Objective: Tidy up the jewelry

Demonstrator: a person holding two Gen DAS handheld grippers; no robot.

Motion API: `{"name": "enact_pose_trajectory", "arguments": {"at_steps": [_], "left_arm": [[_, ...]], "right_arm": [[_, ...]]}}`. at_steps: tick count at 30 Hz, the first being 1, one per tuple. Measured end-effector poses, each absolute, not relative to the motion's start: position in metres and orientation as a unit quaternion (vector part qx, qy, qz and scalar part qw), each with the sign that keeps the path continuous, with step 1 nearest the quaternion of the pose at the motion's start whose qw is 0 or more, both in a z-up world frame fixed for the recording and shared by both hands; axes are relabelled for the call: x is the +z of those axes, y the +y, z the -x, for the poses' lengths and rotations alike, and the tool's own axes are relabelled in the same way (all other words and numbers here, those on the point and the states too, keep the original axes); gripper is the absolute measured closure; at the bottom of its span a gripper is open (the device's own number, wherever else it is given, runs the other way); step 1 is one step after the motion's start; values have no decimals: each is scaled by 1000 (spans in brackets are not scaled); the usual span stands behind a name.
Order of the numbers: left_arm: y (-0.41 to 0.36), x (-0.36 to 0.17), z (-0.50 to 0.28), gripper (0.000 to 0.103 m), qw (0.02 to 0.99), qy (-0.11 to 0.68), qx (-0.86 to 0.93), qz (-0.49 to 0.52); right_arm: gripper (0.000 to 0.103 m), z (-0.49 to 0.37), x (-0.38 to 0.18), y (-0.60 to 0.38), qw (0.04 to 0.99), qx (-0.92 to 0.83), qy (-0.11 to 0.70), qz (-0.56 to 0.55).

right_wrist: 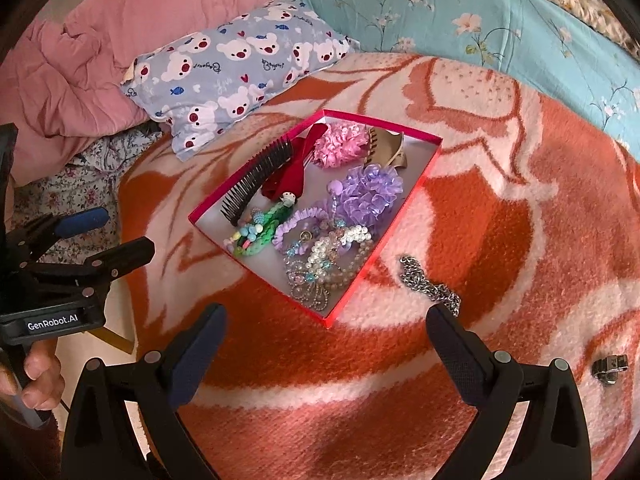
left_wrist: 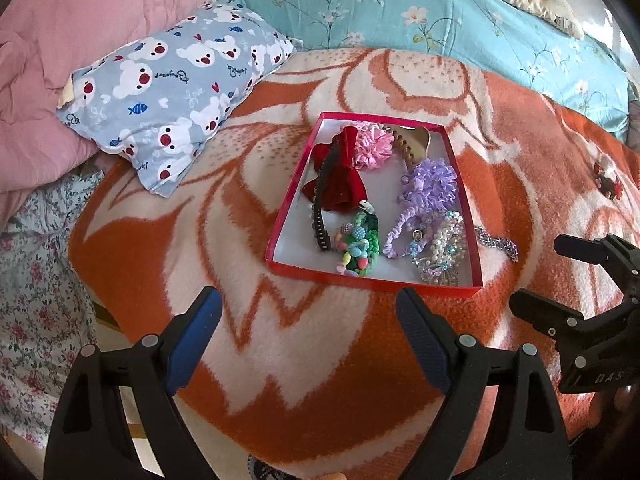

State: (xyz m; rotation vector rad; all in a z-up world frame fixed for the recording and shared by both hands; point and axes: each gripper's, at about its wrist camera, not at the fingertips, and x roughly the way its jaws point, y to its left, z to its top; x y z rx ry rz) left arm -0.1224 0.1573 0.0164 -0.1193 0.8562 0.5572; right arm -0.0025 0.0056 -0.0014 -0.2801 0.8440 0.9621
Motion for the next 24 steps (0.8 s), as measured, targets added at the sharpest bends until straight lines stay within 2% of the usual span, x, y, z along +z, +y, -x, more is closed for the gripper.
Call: {"name": "enact_pose_trajectory", "arguments": {"at_steps": [24], "left_arm": [[158,12,122,13,868,416,265,62]], "right_arm": [[3,5,2,5,792,453,389,125]]}}
